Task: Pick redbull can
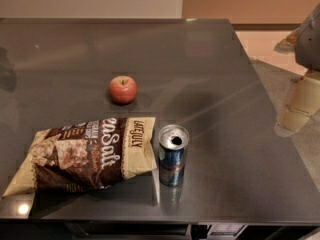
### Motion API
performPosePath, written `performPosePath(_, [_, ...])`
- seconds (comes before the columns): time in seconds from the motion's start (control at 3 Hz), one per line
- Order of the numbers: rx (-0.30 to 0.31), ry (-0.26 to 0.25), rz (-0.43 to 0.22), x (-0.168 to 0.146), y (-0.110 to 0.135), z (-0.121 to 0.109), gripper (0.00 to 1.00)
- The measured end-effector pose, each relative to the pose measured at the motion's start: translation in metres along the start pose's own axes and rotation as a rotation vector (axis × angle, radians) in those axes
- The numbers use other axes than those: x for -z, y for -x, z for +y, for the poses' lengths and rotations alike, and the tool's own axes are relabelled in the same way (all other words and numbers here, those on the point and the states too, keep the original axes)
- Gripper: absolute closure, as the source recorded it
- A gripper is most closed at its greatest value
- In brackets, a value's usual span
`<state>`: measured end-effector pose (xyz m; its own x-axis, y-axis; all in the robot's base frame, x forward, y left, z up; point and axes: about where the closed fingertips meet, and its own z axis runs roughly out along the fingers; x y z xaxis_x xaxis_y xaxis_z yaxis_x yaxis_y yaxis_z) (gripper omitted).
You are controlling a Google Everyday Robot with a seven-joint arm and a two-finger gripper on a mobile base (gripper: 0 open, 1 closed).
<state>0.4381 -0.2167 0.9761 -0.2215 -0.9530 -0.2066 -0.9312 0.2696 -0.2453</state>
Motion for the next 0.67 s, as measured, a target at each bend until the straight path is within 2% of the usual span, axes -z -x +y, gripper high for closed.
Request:
performPosePath(0.33, [0.001, -0.002, -0.002, 0.0001, 0.0006, -0.0001, 0.00])
performPosePath(0.67, [0.023, 0.046, -0.075, -0.0096, 0.0101, 0.0074, 0.00])
